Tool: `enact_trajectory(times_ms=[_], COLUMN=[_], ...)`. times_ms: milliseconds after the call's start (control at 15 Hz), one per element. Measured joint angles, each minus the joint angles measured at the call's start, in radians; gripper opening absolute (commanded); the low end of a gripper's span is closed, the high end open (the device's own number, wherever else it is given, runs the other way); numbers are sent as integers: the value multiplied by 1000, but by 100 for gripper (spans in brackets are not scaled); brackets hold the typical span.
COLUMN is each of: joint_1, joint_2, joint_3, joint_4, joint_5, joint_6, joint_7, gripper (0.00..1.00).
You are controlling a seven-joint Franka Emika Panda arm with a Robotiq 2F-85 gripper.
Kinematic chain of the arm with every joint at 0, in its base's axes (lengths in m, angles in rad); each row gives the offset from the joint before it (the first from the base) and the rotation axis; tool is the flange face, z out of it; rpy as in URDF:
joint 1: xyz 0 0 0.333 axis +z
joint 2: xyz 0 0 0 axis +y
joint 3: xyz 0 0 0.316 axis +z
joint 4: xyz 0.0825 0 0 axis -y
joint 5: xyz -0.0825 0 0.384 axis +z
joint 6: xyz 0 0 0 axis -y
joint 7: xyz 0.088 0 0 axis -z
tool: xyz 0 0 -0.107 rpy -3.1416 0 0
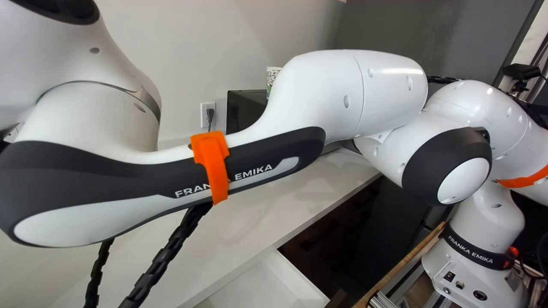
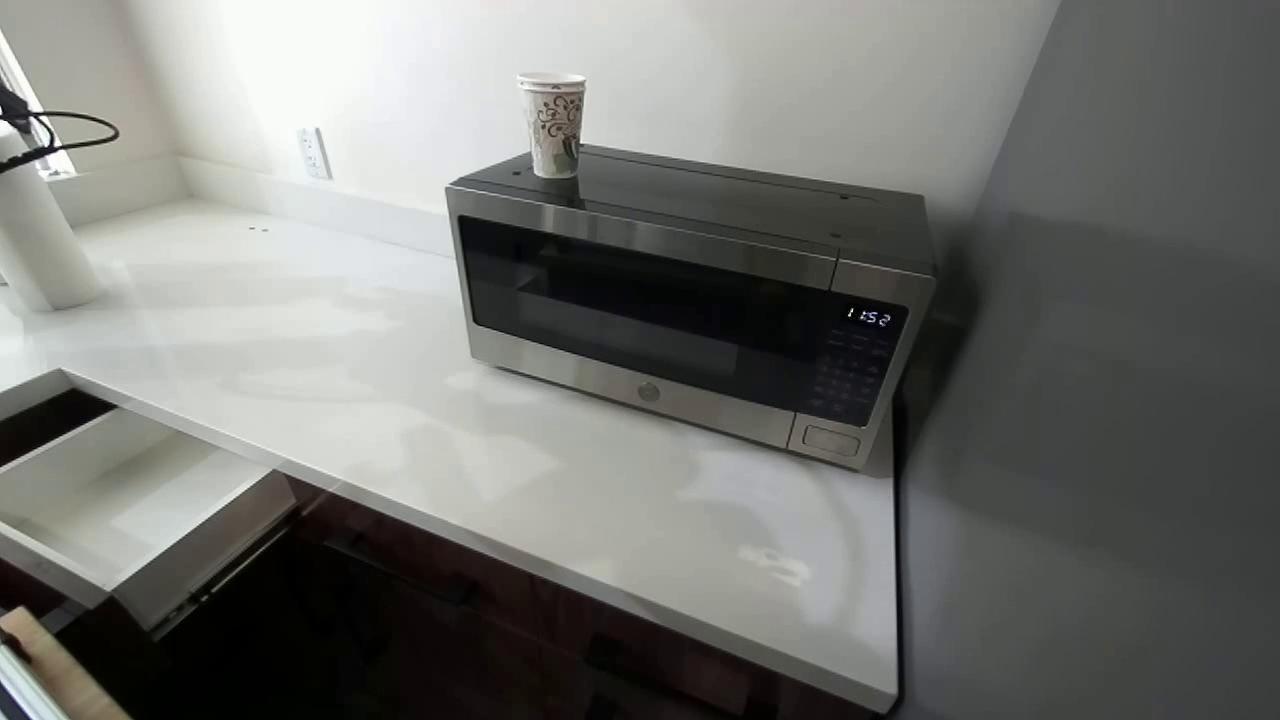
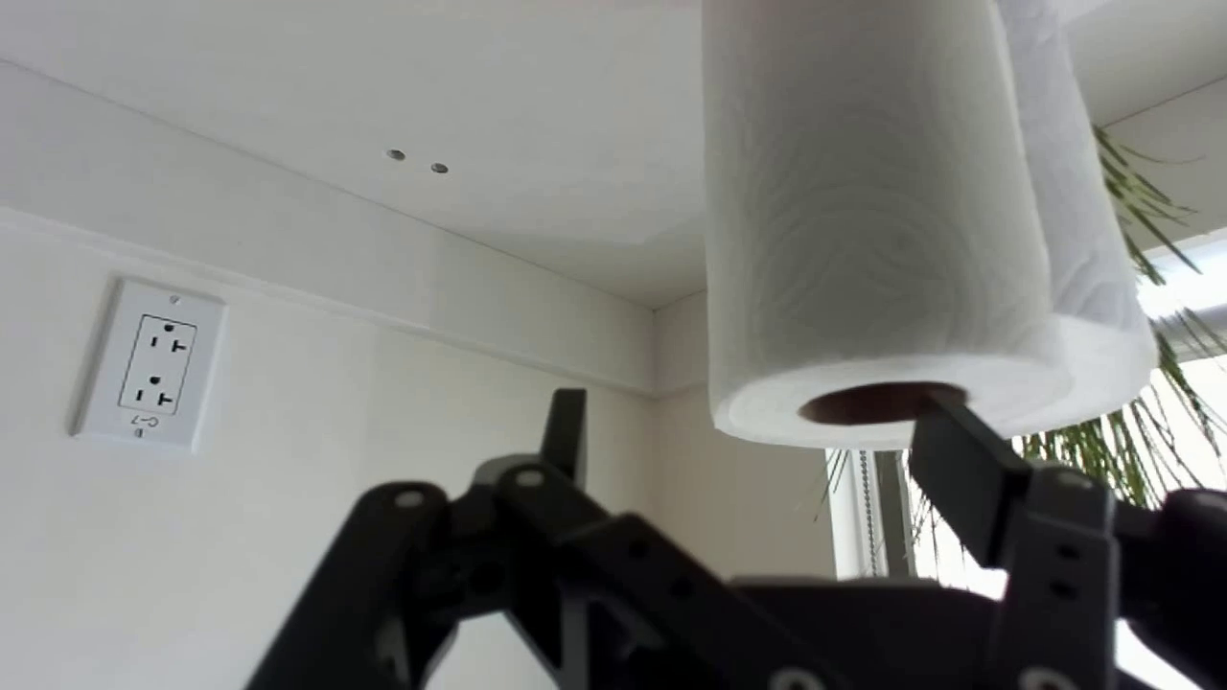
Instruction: Put the paper roll on the microwave
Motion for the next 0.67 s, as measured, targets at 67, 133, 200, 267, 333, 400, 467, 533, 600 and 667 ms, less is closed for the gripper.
enact_trajectory(times_ms=[67,133,200,267,333,400,467,533,600,667], joint_1=[0,1,1,3,5,7,8,9,9,9], joint_2=[3,7,10,12,13,13,13,13,13,13], joint_3=[0,0,0,0,0,0,0,0,1,2], joint_4=[0,0,2,6,8,9,10,12,14,15], joint_5=[0,0,0,0,0,0,0,0,0,2], joint_6=[0,0,0,0,0,0,0,0,0,0], joint_7=[0,-1,-1,-2,-3,-3,-3,-4,-4,-5], gripper=[68,56,51,35,29,20,13,7,1,0])
